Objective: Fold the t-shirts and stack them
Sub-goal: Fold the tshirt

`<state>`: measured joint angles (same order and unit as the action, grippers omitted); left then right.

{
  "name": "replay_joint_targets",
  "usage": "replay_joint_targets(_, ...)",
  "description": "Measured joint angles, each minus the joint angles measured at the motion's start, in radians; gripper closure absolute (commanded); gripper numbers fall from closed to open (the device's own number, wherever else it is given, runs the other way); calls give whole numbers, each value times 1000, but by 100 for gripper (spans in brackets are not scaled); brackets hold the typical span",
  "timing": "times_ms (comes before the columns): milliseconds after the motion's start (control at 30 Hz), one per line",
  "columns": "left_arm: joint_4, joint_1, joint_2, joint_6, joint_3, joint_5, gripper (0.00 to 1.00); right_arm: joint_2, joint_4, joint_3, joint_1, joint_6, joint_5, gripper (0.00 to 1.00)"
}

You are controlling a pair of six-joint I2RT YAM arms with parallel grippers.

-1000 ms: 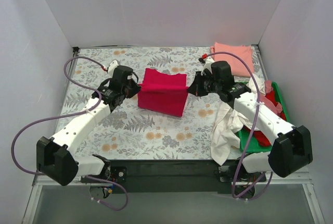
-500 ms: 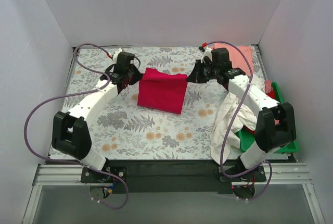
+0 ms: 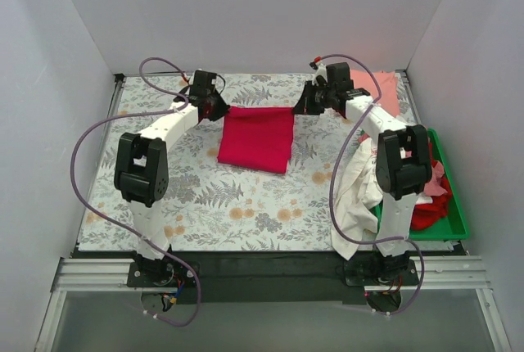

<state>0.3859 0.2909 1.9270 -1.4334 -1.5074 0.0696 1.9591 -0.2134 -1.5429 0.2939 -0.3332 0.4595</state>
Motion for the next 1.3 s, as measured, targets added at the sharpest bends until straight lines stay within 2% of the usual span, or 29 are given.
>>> replay_joint_targets(33,-2,-4,27,8,-22,-7,80,33,0,-30,-5,0,0,86)
replay_joint_targets(67,-3,-7,56,19,-46,-15,32,66,-1,-63,-10,-1,2,71)
replay_joint_targets(100,-4,-11,86,34,-71,-22,10,105,-2,-100,-16,0,5,48)
replay_joint_targets(133,-2,-16,115,38,-97,-27,7,142,-4,-140,-22,10,11,2)
replay_joint_targets(267,17,-48,212,59,-205,-64,7,273,-24,-285,-53,26,30,2)
replay_joint_targets(400,20,-66,196,66,-188,-97,5,246,-46,-265,-68,46,14,2)
replay_joint_targets(533,-5,-66,75,59,-33,-125,5,71,-39,-55,-46,77,-60,2)
replay_joint_targets(733,-42,-61,-232,17,278,-151,4,-234,56,316,23,64,-123,2)
replay_joint_targets(833,-74,-60,-391,-14,434,-155,4,-311,84,425,49,43,-167,2)
replay_joint_targets(1067,-98,-60,-669,-102,706,-133,3,-359,124,540,124,0,-333,2)
replay_joint_targets(1300,-98,-60,-811,-163,838,-149,2,-348,162,538,167,-9,-413,2)
